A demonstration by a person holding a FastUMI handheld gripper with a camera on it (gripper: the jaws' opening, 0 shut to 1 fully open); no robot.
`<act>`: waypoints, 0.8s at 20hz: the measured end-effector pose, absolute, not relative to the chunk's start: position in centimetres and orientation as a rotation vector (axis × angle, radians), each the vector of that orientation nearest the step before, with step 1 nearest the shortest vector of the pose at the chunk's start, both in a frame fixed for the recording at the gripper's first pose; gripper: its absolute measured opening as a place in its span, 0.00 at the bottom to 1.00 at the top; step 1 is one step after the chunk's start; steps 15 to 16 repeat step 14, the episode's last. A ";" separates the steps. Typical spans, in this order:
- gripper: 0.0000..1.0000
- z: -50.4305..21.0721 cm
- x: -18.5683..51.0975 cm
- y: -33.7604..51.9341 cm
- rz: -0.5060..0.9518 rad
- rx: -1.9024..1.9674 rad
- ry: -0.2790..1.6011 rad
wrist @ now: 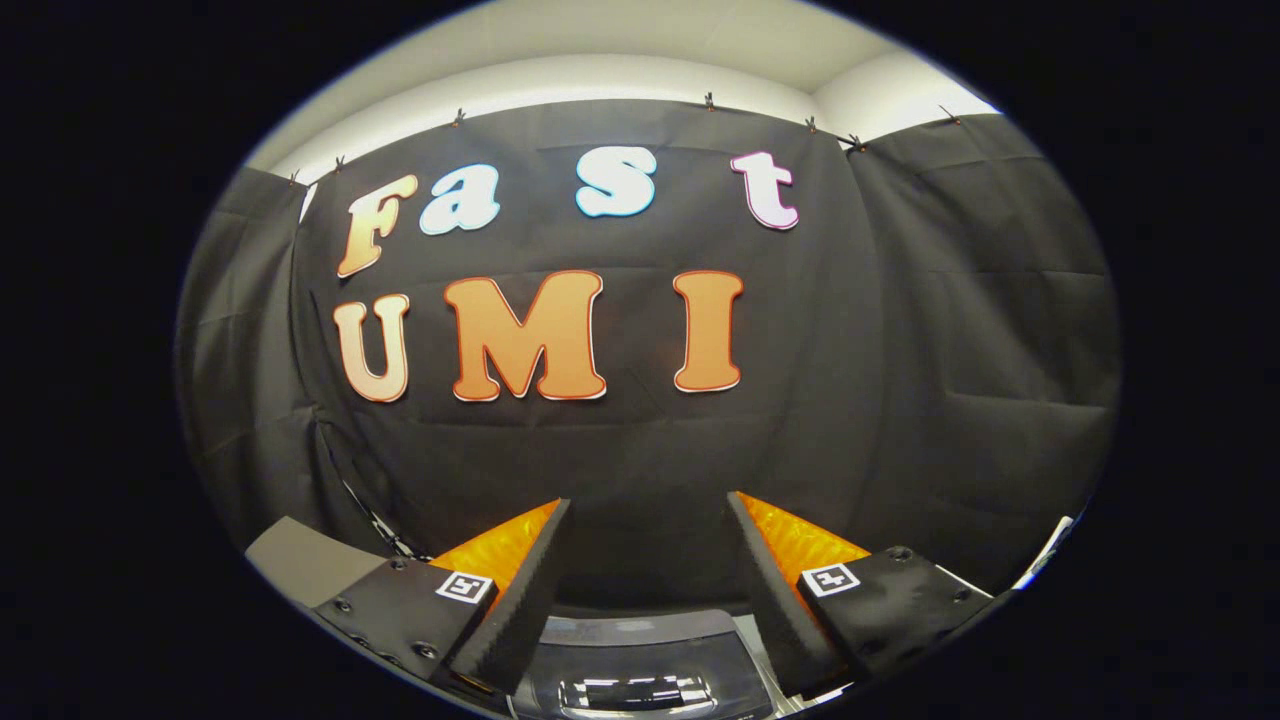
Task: Put the clothes into the washing machine and then close the washing machine lid.
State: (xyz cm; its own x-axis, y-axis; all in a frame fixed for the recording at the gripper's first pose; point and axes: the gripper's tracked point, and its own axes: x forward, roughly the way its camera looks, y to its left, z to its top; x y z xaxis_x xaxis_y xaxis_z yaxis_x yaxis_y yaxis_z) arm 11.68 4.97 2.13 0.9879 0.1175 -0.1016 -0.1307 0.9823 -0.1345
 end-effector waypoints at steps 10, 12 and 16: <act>0.97 7.0 10.8 6.2 0.151 -0.118 0.017; 0.97 7.6 10.7 6.3 0.162 -0.109 0.016; 0.97 8.2 10.4 6.5 0.175 -0.097 0.017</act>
